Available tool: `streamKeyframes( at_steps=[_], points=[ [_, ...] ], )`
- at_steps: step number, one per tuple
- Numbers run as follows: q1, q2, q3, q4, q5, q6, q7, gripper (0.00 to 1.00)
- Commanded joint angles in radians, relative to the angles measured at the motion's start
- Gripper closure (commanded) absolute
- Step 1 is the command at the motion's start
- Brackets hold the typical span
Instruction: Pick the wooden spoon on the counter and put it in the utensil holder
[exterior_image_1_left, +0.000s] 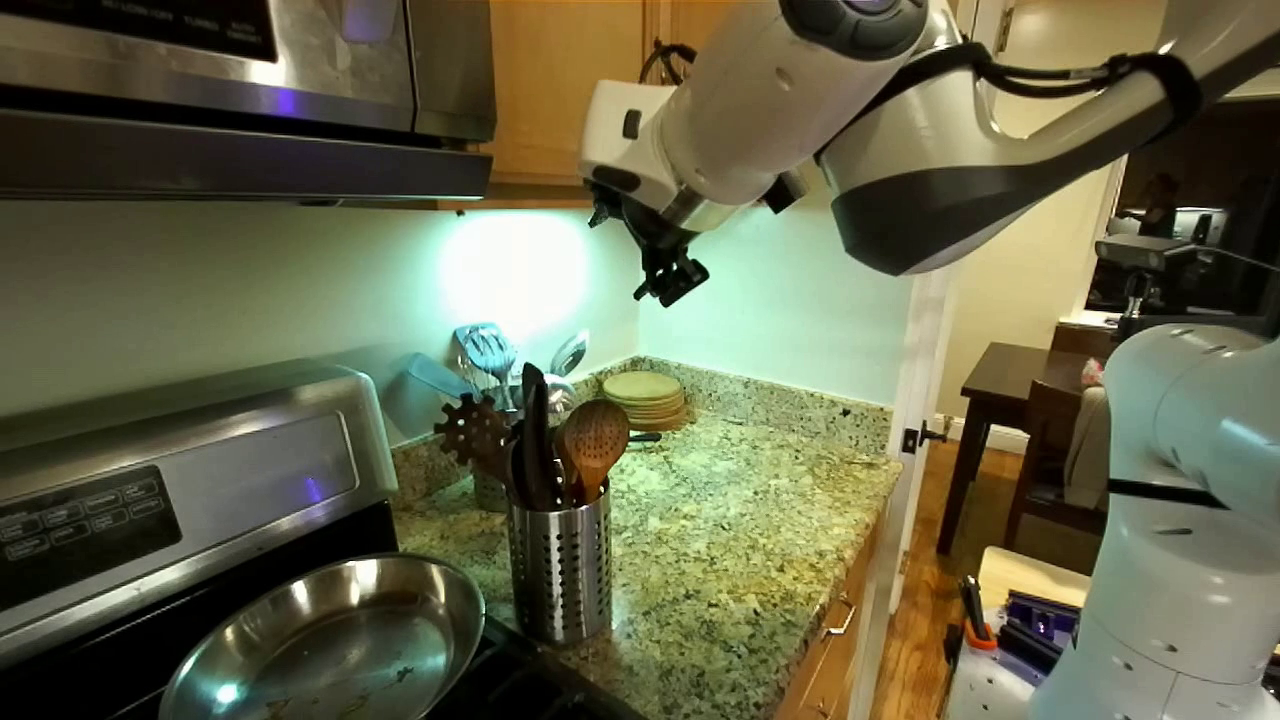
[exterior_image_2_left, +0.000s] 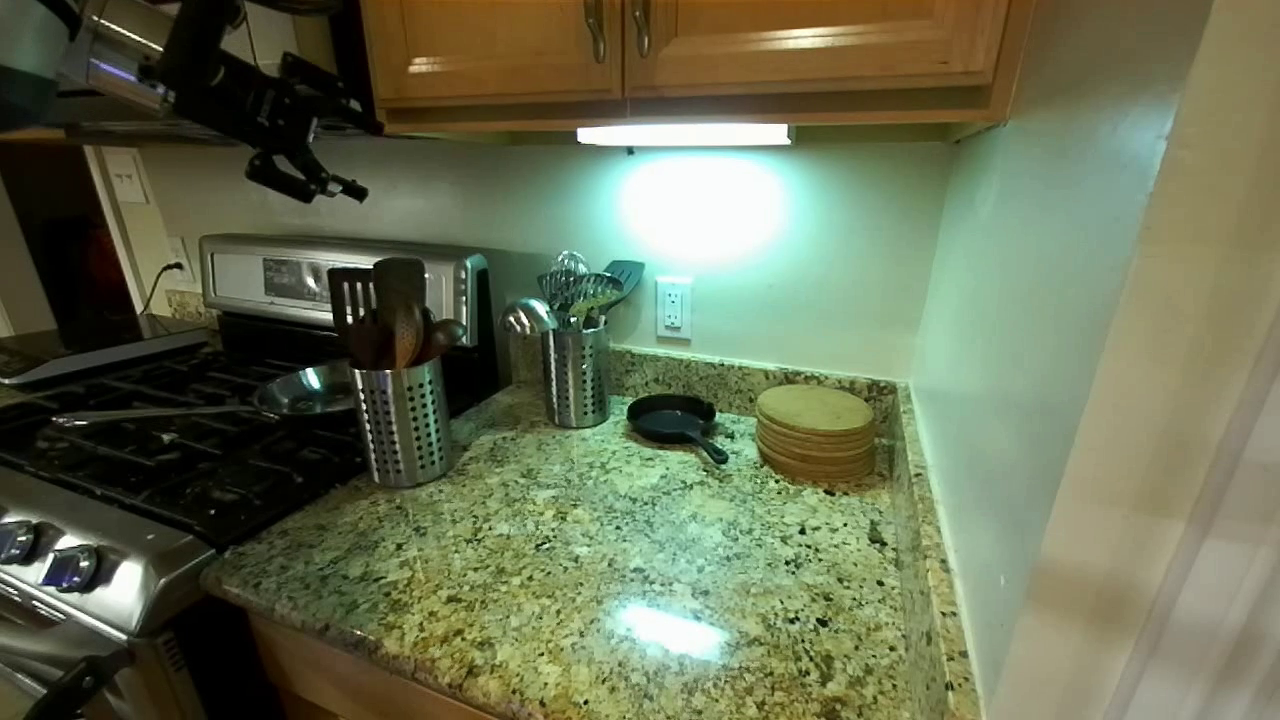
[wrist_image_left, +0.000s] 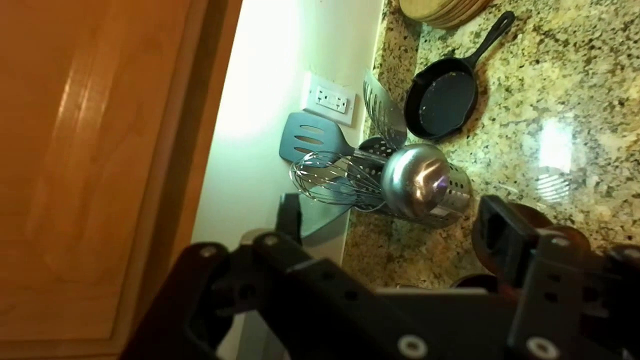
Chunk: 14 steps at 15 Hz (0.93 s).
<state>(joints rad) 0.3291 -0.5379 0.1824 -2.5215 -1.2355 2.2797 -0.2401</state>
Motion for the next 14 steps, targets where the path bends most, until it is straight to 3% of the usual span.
streamKeyframes(
  at_steps=[1, 9, 10, 14],
  points=[
    [-0.004, -0.098, -0.019, -0.033, 0.074, -0.018, 0.033, 0.00],
    [-0.029, -0.244, -0.040, -0.067, 0.323, -0.088, 0.156, 0.00],
    [-0.030, -0.179, -0.030, -0.027, 0.299, -0.068, 0.108, 0.00],
    [-0.039, -0.216, -0.030, -0.045, 0.319, -0.072, 0.137, 0.00]
  ],
)
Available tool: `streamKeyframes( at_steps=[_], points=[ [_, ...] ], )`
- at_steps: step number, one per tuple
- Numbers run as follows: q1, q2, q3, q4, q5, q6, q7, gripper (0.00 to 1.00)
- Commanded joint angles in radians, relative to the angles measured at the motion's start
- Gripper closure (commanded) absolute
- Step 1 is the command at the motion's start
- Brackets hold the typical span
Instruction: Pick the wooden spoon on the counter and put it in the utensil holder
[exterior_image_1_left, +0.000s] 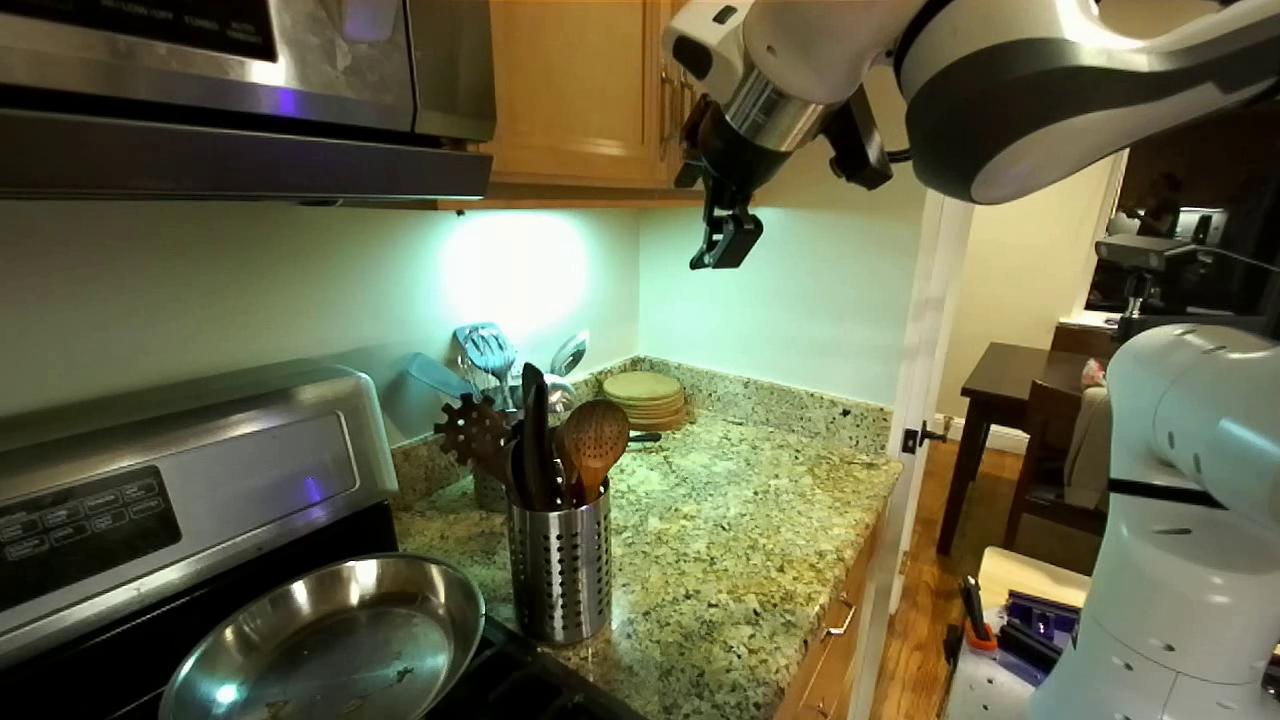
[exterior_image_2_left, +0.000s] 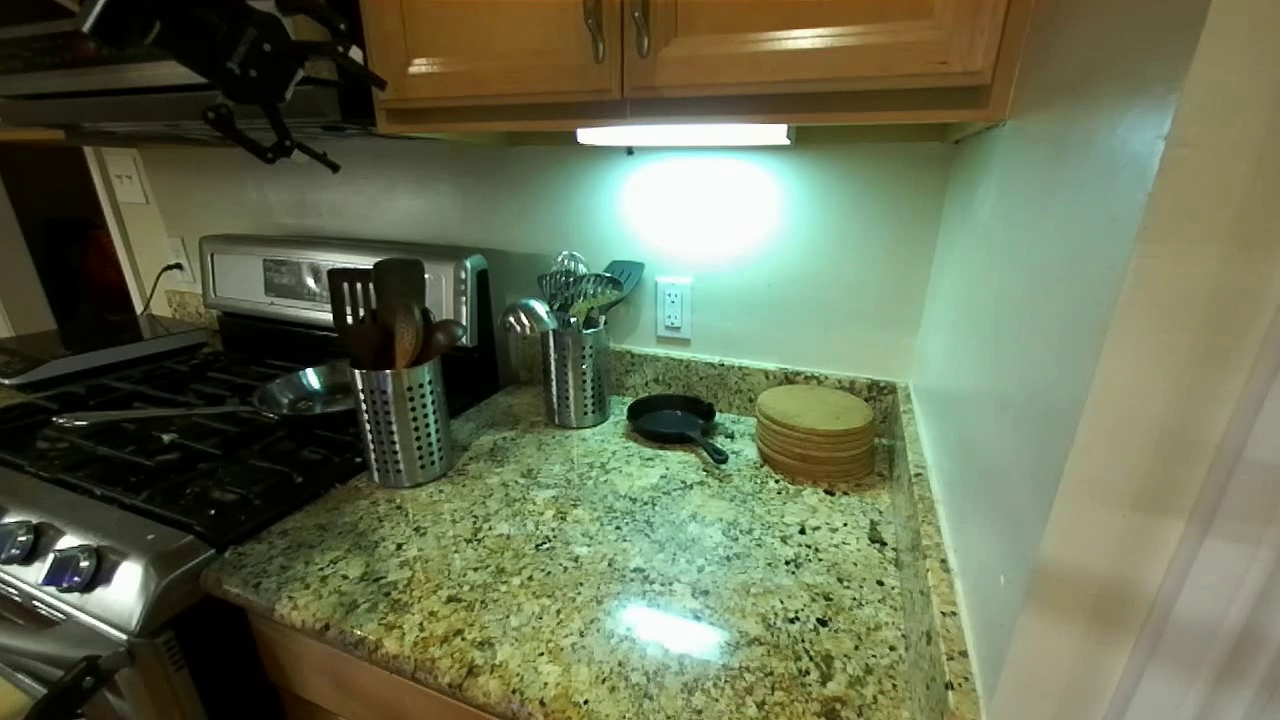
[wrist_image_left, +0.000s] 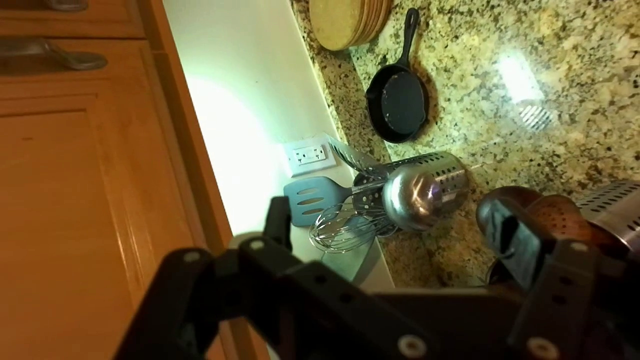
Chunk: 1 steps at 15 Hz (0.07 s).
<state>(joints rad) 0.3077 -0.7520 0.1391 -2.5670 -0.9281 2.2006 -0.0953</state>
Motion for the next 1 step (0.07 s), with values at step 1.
streamKeyframes(
  at_steps=[1],
  points=[
    [-0.018, -0.002, 0.013, 0.000, 0.012, 0.007, -0.008, 0.00]
  ],
)
